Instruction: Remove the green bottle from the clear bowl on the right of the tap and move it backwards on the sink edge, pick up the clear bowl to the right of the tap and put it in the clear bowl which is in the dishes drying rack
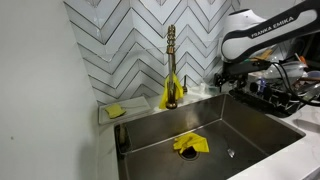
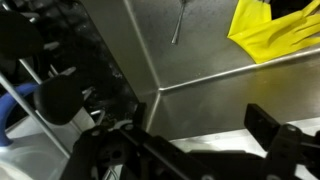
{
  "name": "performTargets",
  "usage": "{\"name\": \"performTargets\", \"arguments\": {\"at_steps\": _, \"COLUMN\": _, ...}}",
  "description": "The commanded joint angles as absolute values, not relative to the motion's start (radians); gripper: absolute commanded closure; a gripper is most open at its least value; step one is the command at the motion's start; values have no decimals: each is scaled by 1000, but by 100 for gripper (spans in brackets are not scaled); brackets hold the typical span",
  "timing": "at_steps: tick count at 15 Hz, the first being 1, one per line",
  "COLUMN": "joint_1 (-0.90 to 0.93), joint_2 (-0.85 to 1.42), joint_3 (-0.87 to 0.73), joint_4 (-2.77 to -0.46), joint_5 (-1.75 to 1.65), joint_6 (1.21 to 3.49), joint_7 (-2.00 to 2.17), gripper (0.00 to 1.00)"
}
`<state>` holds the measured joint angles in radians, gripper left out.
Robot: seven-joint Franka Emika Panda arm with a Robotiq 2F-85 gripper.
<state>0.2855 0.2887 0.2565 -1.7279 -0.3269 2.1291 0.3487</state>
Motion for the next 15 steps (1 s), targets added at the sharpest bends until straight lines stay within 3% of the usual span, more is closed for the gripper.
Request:
{"name": "performTargets", "arguments": {"at_steps": 1, "joint_1": 331, "joint_2": 337, "joint_3": 216, "joint_4": -1677, "joint_5": -353, "joint_6": 2198, "joint_7": 355, "gripper": 0}}
{"name": "performTargets", "arguments": {"at_steps": 8, "joint_1": 352, "joint_2": 339, "joint_3": 198, "joint_4": -1669, "joint_5": -340, "joint_6": 2256, "joint_7": 340, "gripper": 0}}
{"name": "performTargets", "arguments": {"at_steps": 15, "joint_1": 346, "joint_2": 384, "joint_3": 143, "joint_4": -1654, "joint_5": -331, "joint_6": 2463, "joint_7": 396, "gripper": 0}}
